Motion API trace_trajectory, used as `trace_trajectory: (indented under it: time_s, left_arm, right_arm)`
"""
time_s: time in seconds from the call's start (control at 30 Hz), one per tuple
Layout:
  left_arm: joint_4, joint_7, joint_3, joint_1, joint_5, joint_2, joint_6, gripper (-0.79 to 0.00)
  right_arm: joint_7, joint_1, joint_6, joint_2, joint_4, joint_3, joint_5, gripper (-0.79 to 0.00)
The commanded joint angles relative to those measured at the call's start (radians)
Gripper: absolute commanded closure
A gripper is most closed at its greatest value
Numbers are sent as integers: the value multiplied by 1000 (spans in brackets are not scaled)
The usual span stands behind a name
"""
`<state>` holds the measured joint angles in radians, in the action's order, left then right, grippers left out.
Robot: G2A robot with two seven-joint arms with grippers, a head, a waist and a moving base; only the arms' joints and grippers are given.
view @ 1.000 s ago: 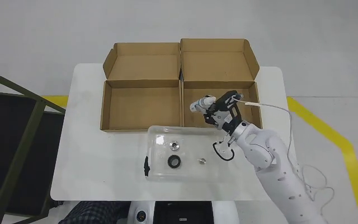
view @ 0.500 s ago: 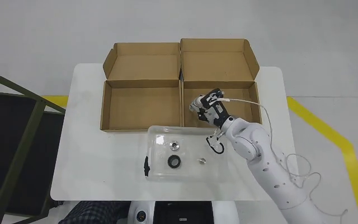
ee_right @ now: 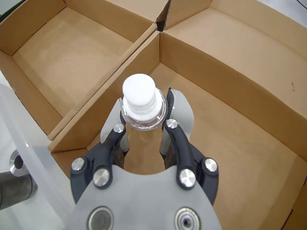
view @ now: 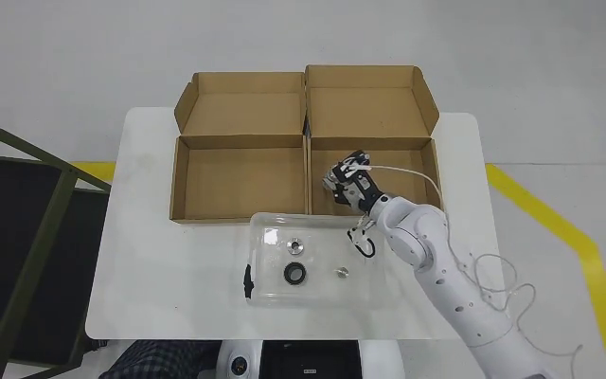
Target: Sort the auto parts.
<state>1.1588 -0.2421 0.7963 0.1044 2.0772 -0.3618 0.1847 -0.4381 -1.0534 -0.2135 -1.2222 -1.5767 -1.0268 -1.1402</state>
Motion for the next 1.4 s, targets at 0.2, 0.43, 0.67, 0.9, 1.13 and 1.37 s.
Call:
trace_trajectory:
  time_s: [0.2,0.43,0.67,0.9,1.13,1.37]
  left_arm:
    - [0,0,0,0,0,0,0,-785]
    - [0,0,0,0,0,0,0,-785]
    - [0,0,0,0,0,0,0,-785]
    - [0,0,0,0,0,0,0,-785]
    - [0,0,0,0,0,0,0,-785]
    - [0,0,0,0,0,0,0,-785]
  right_arm:
    - [-5,-4,-9,-2,-20,-17,17,-785]
    - [-22,-73,-35,14,-159,-81,2,-785]
    - [-90,-173,-153,38,-333,-154,14,-785]
    - [-179,-277,-308,61,-479,-178,-11,-785]
    - [-222,-377,-395,80,-564,-193,-50,-785]
    - [-257,-436,-468,96,-591,-207,-83,-785]
